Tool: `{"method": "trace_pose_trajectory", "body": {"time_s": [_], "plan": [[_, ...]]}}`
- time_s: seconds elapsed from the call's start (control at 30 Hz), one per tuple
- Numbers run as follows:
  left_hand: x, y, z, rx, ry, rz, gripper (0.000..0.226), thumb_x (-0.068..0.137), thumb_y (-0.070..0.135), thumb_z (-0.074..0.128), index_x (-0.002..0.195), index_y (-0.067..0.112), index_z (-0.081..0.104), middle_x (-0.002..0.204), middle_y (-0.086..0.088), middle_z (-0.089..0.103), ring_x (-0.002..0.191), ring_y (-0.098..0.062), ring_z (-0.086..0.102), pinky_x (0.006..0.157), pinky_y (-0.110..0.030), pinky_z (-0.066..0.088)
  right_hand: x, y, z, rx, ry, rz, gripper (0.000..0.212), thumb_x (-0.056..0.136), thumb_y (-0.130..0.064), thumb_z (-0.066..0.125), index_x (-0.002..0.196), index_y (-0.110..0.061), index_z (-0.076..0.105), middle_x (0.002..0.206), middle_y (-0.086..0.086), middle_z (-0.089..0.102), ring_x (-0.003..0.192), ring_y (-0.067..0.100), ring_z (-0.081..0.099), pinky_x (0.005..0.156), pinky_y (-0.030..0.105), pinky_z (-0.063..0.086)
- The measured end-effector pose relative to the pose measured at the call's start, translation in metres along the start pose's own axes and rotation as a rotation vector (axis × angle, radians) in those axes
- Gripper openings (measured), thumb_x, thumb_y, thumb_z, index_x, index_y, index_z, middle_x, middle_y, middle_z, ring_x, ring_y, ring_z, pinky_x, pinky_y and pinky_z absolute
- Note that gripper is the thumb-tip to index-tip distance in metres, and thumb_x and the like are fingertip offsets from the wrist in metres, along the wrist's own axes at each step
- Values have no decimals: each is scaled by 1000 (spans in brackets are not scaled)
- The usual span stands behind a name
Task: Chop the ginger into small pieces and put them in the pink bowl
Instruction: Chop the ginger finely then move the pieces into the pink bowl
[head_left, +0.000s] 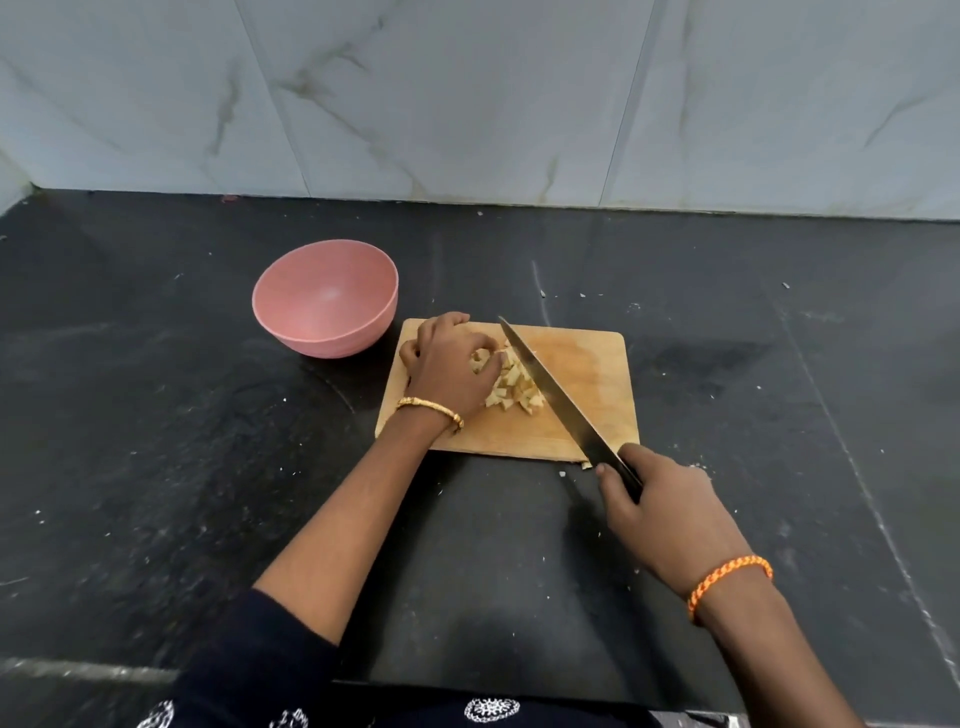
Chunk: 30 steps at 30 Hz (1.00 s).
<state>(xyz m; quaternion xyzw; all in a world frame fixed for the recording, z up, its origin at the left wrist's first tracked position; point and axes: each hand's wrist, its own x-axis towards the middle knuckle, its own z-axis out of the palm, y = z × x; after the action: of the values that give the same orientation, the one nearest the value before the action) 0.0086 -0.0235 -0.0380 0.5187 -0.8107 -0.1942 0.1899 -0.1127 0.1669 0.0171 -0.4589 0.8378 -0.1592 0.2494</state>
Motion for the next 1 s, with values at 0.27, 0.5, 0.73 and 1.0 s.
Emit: {"method": "trace_pose_trajectory", "body": {"time_s": [0.27,0.5,0.73,1.0], "plan": [[10,3,-6,-39,-166,-18,22,79,35,67,100,31,65,140,3,38,132,-20,26,101,-43,20,11,-6,-8,-46,-63,70,24,96,-34,42,98,-17,59,81,6,63,73,22,62,71,34,54],[16,10,-9,-70,-114,0,13,83,21,64,93,30,65,120,7,55,122,-16,35,88,-36,19,8,-6,-14,-4,-71,59,25,97,-33,44,102,-15,61,78,5,63,69,17,60,67,29,51],[14,10,-25,-328,3,-49,9,84,24,65,90,28,70,86,9,70,96,-11,60,95,-38,31,5,-2,-7,84,31,66,27,95,-32,48,95,-10,63,72,10,63,66,22,60,61,29,48],[23,51,4,-383,-88,-63,6,75,33,72,78,28,73,82,8,72,92,-15,62,92,-36,36,-1,9,-2,235,134,192,27,95,-28,49,86,-6,62,69,9,58,62,18,52,51,22,35]]}}
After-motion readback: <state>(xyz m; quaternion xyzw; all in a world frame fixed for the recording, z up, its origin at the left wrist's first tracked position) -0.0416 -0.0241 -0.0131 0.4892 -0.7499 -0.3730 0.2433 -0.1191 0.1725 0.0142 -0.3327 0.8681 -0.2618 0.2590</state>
